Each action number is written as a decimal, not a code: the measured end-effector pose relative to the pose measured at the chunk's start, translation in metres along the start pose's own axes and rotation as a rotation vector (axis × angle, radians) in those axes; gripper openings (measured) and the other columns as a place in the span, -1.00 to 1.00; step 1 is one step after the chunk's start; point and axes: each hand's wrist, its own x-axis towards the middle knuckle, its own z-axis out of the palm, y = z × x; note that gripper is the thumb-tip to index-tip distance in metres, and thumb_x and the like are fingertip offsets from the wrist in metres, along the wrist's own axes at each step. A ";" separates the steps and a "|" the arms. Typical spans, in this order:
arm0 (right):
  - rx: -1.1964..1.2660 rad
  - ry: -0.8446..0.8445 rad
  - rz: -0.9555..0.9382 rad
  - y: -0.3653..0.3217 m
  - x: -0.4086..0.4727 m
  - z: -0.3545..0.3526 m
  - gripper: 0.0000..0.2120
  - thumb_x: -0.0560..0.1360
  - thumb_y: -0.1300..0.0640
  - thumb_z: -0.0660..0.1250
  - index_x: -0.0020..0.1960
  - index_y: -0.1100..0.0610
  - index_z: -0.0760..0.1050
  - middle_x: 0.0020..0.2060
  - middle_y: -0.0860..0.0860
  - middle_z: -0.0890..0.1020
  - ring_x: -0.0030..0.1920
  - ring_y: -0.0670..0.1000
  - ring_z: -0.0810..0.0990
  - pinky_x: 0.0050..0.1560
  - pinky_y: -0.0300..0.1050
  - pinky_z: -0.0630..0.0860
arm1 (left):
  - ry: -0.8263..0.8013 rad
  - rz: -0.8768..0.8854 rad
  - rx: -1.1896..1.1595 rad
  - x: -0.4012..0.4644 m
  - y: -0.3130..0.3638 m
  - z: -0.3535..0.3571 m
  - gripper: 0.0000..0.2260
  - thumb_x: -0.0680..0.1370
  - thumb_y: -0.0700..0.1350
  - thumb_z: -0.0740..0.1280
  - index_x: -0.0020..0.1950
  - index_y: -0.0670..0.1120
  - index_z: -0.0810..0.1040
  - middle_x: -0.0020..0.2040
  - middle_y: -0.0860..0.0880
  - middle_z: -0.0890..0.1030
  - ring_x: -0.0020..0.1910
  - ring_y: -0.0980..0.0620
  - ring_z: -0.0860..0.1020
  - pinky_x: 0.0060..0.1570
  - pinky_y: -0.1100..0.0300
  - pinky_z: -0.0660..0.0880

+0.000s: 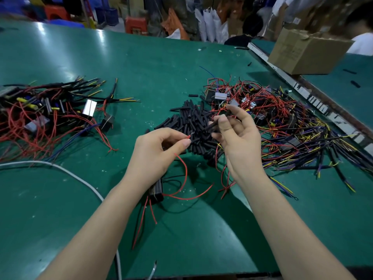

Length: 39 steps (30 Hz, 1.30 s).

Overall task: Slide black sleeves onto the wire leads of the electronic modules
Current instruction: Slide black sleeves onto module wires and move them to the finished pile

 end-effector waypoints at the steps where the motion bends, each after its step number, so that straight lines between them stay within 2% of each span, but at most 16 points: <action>1: 0.027 -0.001 0.017 0.001 0.000 0.000 -0.82 0.55 0.28 0.30 0.08 0.06 0.46 -0.19 -0.01 0.66 -0.15 -0.04 0.62 -0.23 -0.25 0.54 | -0.003 0.009 0.002 0.000 0.000 0.001 -0.85 0.45 -0.10 0.46 -0.20 0.16 0.61 -0.30 0.22 0.63 -0.32 0.31 0.53 -0.25 0.52 0.36; 9: -0.108 -0.035 0.052 0.004 -0.006 0.003 -0.85 0.52 0.21 0.36 0.06 0.03 0.50 -0.21 -0.06 0.67 -0.29 -0.16 0.59 -0.32 -0.36 0.44 | -0.008 0.023 0.020 -0.001 -0.005 0.003 -0.83 0.45 -0.10 0.46 -0.19 0.19 0.59 -0.30 0.21 0.62 -0.32 0.29 0.52 -0.24 0.51 0.37; 12: -0.114 -0.046 0.026 0.003 -0.006 0.003 -0.84 0.51 0.23 0.37 0.06 0.06 0.52 -0.19 0.03 0.65 -0.27 -0.17 0.56 -0.25 -0.36 0.47 | -0.008 0.031 0.031 -0.001 -0.006 0.003 -0.84 0.45 -0.10 0.46 -0.19 0.18 0.59 -0.29 0.21 0.62 -0.31 0.29 0.52 -0.23 0.50 0.38; 13: -0.126 -0.049 0.011 0.003 -0.006 0.003 -0.84 0.51 0.23 0.38 0.06 0.05 0.52 -0.17 0.06 0.64 -0.24 -0.16 0.56 -0.20 -0.31 0.50 | -0.008 0.032 0.035 -0.001 -0.006 0.004 -0.83 0.45 -0.10 0.46 -0.19 0.19 0.59 -0.29 0.20 0.62 -0.31 0.28 0.52 -0.23 0.50 0.38; 15: -0.173 -0.039 -0.032 0.003 -0.006 0.001 -0.83 0.50 0.21 0.39 0.05 0.02 0.52 -0.17 0.07 0.62 -0.15 -0.10 0.57 0.00 -0.09 0.57 | -0.008 0.030 0.038 -0.002 -0.007 0.004 -0.84 0.45 -0.09 0.46 -0.19 0.19 0.59 -0.29 0.20 0.62 -0.30 0.28 0.52 -0.23 0.49 0.38; 17: -0.205 -0.021 -0.056 0.003 -0.007 0.000 -0.83 0.50 0.19 0.40 0.04 -0.01 0.52 -0.16 0.06 0.62 -0.10 -0.05 0.57 0.13 0.05 0.51 | -0.005 0.021 0.028 -0.002 -0.007 0.004 -0.85 0.46 -0.08 0.46 -0.18 0.19 0.59 -0.29 0.24 0.62 -0.30 0.29 0.52 -0.23 0.50 0.37; 19: -0.199 -0.018 -0.023 0.003 -0.006 0.000 -0.84 0.51 0.19 0.38 0.06 -0.01 0.52 -0.13 0.07 0.65 -0.10 -0.07 0.57 0.08 -0.01 0.53 | -0.008 0.016 0.017 -0.001 -0.007 0.003 -0.85 0.46 -0.08 0.45 -0.18 0.18 0.59 -0.28 0.29 0.61 -0.30 0.30 0.52 -0.23 0.50 0.37; 21: -0.188 -0.021 0.020 0.004 -0.006 0.000 -0.86 0.53 0.17 0.36 0.07 0.01 0.52 -0.14 0.01 0.66 -0.21 -0.16 0.56 -0.13 -0.26 0.51 | -0.012 0.028 0.017 -0.001 -0.007 0.003 -0.84 0.46 -0.09 0.45 -0.18 0.19 0.58 -0.28 0.25 0.61 -0.30 0.30 0.52 -0.23 0.50 0.37; 23: -0.183 -0.017 0.041 0.004 -0.006 0.001 -0.87 0.54 0.17 0.35 0.07 0.01 0.52 -0.19 -0.07 0.67 -0.31 -0.21 0.54 -0.26 -0.39 0.45 | -0.014 0.042 0.020 -0.001 -0.007 0.003 -0.83 0.46 -0.11 0.46 -0.18 0.19 0.59 -0.27 0.18 0.62 -0.30 0.28 0.52 -0.22 0.50 0.37; 28: -0.170 0.015 0.037 0.003 -0.006 0.001 -0.86 0.54 0.18 0.34 0.09 0.03 0.53 -0.27 -0.16 0.66 -0.29 -0.24 0.54 -0.26 -0.40 0.44 | -0.029 0.059 0.016 -0.001 -0.007 0.002 -0.82 0.44 -0.11 0.46 -0.17 0.20 0.59 -0.22 0.11 0.63 -0.24 0.23 0.55 -0.17 0.46 0.41; 31: -0.168 0.003 0.023 0.003 -0.005 0.000 -0.85 0.55 0.18 0.33 0.10 0.02 0.53 -0.22 -0.13 0.66 -0.27 -0.26 0.55 -0.24 -0.41 0.45 | -0.033 0.062 0.023 -0.001 -0.007 0.002 -0.82 0.44 -0.10 0.46 -0.17 0.21 0.59 -0.21 0.10 0.63 -0.22 0.20 0.56 -0.15 0.42 0.44; 35: -0.232 -0.093 -0.021 0.002 -0.003 -0.001 -0.83 0.55 0.19 0.33 0.12 0.02 0.53 -0.20 -0.05 0.67 -0.20 -0.22 0.57 -0.19 -0.36 0.47 | -0.027 0.066 0.035 -0.001 -0.007 0.002 -0.81 0.44 -0.11 0.47 -0.17 0.20 0.59 -0.20 0.09 0.63 -0.22 0.17 0.56 -0.15 0.39 0.45; 39: -0.310 -0.097 -0.088 0.003 -0.003 -0.003 -0.83 0.55 0.17 0.34 0.12 0.02 0.52 -0.16 0.02 0.67 -0.15 -0.17 0.59 -0.09 -0.24 0.52 | -0.020 0.056 0.034 -0.001 -0.006 0.002 -0.81 0.45 -0.13 0.46 -0.18 0.18 0.59 -0.21 0.09 0.63 -0.24 0.19 0.54 -0.17 0.43 0.42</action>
